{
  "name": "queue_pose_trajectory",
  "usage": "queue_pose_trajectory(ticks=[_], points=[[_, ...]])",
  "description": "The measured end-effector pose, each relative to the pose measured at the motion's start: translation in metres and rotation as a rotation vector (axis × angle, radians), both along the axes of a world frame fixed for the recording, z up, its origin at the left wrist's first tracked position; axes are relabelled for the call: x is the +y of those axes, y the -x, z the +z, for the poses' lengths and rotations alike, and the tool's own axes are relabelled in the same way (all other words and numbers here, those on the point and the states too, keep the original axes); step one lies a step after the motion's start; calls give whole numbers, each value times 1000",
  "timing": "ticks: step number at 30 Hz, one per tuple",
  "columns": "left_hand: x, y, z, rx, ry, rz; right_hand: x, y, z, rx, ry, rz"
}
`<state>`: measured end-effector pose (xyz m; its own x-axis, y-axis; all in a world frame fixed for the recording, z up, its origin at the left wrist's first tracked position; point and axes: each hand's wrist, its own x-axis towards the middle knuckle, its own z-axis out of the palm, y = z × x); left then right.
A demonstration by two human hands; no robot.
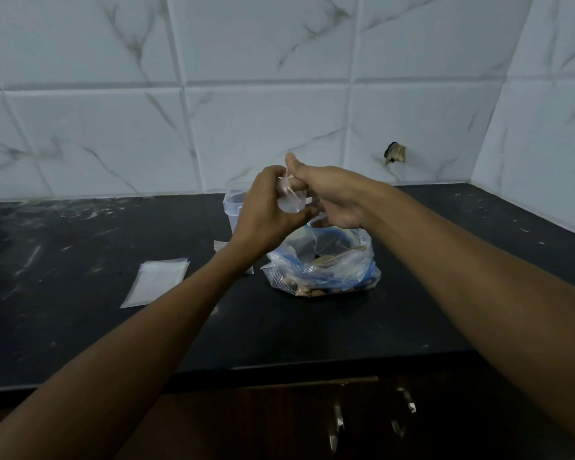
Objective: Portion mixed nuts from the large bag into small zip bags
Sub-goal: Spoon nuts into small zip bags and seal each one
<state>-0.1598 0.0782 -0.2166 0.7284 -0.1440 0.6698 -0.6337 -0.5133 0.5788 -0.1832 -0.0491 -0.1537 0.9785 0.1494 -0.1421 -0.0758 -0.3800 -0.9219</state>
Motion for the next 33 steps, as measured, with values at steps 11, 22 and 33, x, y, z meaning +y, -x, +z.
queue_pose_trajectory(ticks=[11, 22, 33], points=[[7, 1, 1, 139, 27, -142, -5, 7, 9, -163, 351, -2], [24, -1, -3, 271, 81, -163, -26, -4, 2, -345, 311, -91], [38, 7, -19, 445, -64, -261, -35, -10, -46, -150, 1426, 89]])
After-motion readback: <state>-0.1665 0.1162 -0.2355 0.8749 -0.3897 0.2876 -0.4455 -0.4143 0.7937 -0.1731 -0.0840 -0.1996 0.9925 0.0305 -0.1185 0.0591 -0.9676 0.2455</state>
